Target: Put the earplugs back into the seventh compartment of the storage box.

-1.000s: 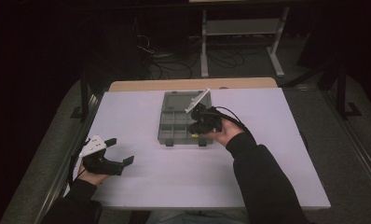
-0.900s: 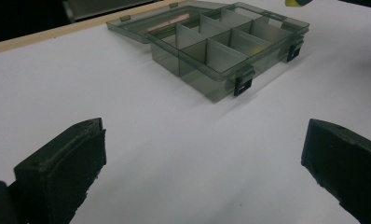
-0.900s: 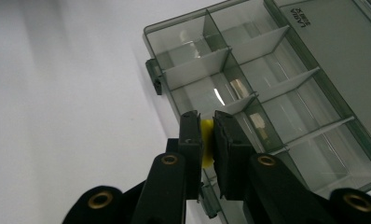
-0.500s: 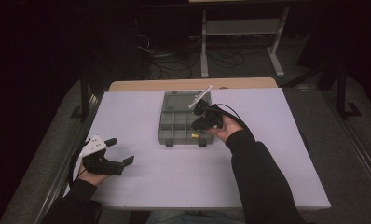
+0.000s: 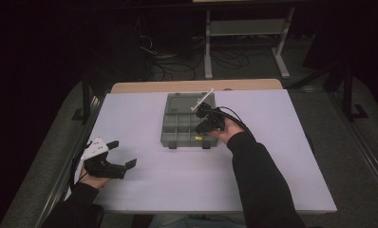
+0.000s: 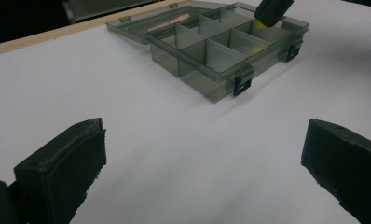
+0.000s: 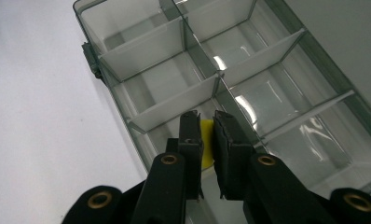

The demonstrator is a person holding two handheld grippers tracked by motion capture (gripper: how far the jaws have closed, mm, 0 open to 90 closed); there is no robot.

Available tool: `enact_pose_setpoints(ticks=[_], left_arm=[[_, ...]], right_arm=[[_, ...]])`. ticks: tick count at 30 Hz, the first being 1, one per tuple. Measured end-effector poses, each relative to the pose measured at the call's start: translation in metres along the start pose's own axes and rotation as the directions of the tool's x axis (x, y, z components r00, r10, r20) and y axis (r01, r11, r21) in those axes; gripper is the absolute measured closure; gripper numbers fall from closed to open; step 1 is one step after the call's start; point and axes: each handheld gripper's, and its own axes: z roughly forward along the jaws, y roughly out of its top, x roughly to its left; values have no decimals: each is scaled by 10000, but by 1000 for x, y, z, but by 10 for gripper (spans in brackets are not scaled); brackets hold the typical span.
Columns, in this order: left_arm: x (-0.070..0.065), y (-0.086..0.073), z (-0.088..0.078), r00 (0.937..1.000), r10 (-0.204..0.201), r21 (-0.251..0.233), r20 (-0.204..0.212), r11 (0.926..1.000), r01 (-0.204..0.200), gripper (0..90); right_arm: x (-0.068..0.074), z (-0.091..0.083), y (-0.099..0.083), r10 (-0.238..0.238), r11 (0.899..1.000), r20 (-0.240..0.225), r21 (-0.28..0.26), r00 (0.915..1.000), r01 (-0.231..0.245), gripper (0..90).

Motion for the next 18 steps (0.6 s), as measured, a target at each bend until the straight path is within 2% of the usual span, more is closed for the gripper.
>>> enact_pose_setpoints(ticks=[9, 18], left_arm=[[0, 0, 0, 10000, 12, 24, 9, 10000, -12, 0], [0, 0, 0, 10000, 9, 25, 16, 10000, -9, 0]], right_arm=[[3, 10, 2, -176, 9997, -27, 174, 9998, 177, 792], [5, -2, 1, -22, 9997, 399, -249, 9992, 32, 513]])
